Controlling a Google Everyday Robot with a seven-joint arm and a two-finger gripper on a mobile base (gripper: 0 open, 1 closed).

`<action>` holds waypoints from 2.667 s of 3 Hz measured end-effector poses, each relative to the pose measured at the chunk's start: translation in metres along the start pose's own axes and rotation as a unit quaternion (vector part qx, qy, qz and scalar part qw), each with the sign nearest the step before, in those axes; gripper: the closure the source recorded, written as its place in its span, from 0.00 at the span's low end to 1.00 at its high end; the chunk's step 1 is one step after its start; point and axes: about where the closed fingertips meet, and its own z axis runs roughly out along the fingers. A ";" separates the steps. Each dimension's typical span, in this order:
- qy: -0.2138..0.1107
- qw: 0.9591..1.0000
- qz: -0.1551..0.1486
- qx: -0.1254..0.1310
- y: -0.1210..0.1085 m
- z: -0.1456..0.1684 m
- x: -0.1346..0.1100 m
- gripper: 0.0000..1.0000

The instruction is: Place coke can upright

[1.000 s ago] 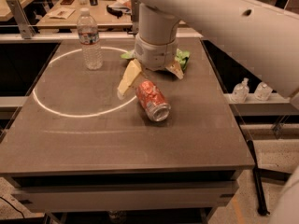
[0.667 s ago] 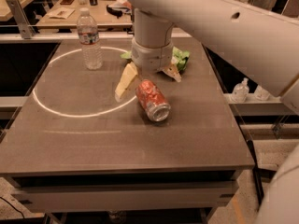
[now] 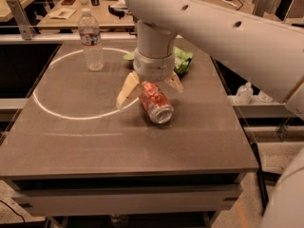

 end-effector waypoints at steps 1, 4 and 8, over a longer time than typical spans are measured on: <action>0.003 1.000 0.005 -0.006 -0.006 0.009 0.004 0.16; 0.016 1.000 -0.001 -0.011 -0.009 0.016 0.014 0.87; -0.273 0.913 -0.189 -0.237 -0.002 -0.095 -0.001 1.00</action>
Offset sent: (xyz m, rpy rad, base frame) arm -0.0154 -0.0229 -0.0339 -0.0071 0.0743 0.0080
